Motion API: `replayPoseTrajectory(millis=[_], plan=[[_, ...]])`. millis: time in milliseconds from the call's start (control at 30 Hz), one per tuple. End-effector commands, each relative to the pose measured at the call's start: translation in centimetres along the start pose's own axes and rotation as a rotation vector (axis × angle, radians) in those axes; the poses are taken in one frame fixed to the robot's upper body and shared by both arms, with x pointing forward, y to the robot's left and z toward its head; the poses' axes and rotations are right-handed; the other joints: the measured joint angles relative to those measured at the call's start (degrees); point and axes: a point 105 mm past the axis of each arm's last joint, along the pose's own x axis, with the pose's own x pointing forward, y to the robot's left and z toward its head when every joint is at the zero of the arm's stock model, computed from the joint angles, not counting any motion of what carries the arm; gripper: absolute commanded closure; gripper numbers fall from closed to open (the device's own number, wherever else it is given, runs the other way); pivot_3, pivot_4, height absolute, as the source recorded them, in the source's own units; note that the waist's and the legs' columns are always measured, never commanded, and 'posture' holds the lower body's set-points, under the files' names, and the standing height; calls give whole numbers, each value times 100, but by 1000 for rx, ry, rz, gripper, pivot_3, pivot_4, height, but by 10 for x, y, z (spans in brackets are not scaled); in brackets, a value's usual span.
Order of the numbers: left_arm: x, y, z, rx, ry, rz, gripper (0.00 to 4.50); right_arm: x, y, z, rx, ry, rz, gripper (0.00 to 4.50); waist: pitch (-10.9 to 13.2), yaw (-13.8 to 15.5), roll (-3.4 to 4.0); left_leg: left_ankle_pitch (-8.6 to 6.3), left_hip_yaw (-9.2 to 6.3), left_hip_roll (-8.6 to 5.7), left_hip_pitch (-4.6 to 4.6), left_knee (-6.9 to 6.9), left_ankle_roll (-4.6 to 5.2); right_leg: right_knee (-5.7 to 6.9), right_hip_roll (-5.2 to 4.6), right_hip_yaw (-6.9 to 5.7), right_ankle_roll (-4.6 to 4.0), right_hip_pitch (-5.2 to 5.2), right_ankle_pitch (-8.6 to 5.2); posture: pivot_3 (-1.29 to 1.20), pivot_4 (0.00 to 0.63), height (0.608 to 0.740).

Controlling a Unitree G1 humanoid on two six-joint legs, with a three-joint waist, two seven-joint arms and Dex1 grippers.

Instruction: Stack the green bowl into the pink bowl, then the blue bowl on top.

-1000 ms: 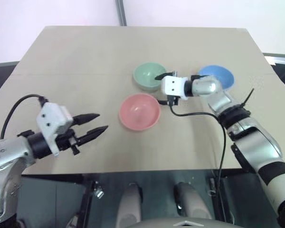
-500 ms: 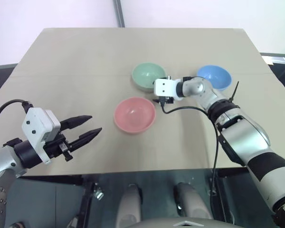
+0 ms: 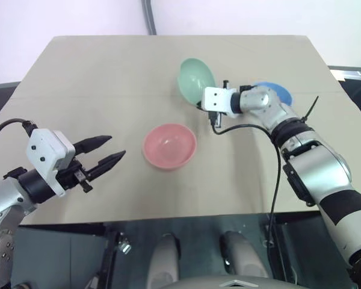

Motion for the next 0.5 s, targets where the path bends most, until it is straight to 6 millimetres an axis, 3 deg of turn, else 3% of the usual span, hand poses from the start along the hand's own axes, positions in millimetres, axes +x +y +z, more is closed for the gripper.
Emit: replayPoseTrajectory(millis=[33, 300, 433, 500], plan=[[0, 7, -2, 24, -10, 19, 2133, -11, -11, 47, -62, -215, 20, 4443, 0, -5, 0, 0, 0, 0, 1, -1, 0, 0, 0, 0, 0, 0, 0, 0, 150, 740], [-9, 23, -27, 24, 47, 42, 2133, -39, 53, 105, 19, -395, 291, 4443, 1, 96, 2, 0, -1, 0, -1, -2, 0, -2, -2, -4, 0, 0, -1, 0, 150, 740], [-9, 24, -30, 42, 56, 34, 2133, -42, 73, 105, 12, -330, 379, 4443, -1, 98, -1, 1, 0, 1, 12, 3, -1, 4, 1, -2, 0, 5, -2, 0, 150, 740], [-9, 24, -31, 46, 57, 27, 2133, -45, 75, 106, 12, -317, 392, 3753, -1, 102, -1, 1, 1, 0, 13, 4, -2, 3, 1, -1, 0, 6, -2, 0, 150, 740]])
